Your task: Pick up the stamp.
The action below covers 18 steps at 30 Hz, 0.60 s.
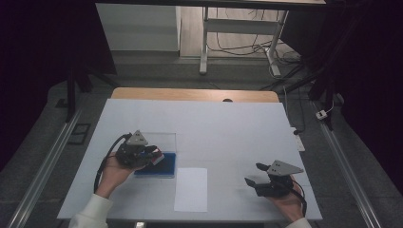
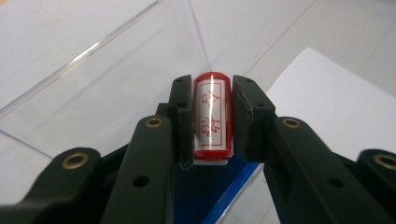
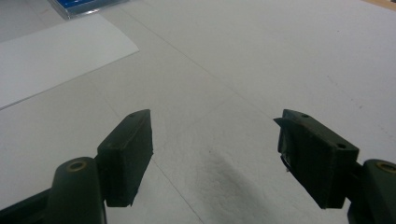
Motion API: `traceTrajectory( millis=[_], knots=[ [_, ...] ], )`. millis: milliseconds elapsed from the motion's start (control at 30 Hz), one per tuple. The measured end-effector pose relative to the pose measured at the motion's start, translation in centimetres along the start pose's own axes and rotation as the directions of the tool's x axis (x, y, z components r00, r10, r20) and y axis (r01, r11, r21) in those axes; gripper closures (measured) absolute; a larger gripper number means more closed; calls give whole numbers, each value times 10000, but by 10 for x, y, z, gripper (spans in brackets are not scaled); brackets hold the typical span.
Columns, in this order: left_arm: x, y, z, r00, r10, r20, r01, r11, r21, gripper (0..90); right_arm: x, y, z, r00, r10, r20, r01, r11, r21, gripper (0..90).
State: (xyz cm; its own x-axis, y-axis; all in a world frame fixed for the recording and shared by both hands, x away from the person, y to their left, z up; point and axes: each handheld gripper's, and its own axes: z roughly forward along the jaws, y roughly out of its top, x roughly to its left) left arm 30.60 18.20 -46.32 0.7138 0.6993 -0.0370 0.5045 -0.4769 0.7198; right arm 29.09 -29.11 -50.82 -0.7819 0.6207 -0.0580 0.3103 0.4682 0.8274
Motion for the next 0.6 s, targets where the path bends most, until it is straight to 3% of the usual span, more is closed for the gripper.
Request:
traceTrajectory(
  millis=[600],
  knots=[
    [-6,6,-12,9987,-1,515,39,9973,-729,703,0,-1,0,9999,-105,55,105,9999,25,268]
  ],
)
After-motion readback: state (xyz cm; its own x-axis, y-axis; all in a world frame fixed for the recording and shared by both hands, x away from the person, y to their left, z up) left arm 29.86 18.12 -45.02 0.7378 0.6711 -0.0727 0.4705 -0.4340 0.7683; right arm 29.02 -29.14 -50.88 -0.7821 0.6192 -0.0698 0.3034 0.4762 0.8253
